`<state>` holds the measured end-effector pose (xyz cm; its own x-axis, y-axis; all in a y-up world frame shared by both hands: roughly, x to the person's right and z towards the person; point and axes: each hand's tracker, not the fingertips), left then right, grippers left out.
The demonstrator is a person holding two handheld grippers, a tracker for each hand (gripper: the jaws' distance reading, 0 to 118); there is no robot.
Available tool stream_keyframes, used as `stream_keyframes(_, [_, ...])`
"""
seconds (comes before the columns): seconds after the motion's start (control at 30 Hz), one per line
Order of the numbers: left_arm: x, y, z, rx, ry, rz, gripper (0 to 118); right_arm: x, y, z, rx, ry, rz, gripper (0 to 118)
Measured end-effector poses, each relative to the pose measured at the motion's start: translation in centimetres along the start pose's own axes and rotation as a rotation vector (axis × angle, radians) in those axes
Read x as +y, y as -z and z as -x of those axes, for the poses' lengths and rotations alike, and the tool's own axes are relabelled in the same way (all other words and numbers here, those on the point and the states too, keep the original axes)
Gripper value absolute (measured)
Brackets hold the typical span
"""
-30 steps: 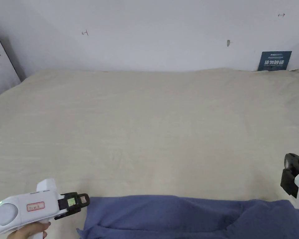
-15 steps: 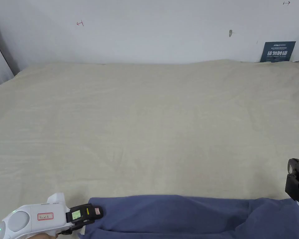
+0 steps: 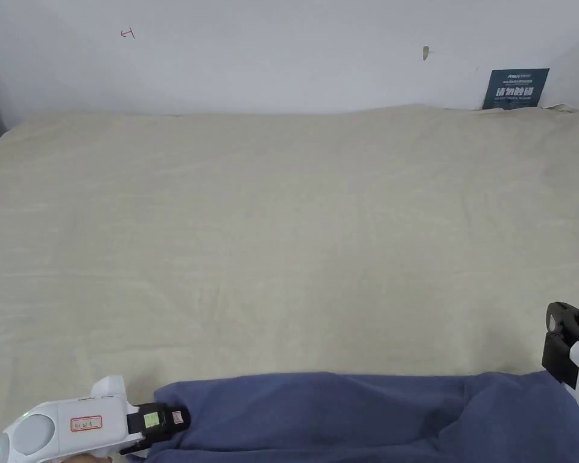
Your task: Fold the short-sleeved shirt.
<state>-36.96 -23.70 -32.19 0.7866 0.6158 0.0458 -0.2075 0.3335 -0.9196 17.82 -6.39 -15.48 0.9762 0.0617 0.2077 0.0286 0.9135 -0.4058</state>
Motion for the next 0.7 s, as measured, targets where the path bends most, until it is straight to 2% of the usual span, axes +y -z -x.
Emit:
stream_keyframes(0.17, [0.5, -2.0, -2.5, 0.049, 0.093, -0.010, 7, 0.3, -0.2, -0.2, -0.001, 0.007, -0.004, 0])
stream_keyframes(0.33, [1.0, -5.5, -4.4, 0.028, 0.096, -0.051, 6, 0.7, -0.5, -0.2, 0.009, 0.020, -0.019, 0])
stream_keyframes(0.7, [1.0, -9.6, -4.8, 0.202, 0.071, -0.097, 6, 0.3, -0.8, -2.1, 0.023, 0.042, -0.040, 0])
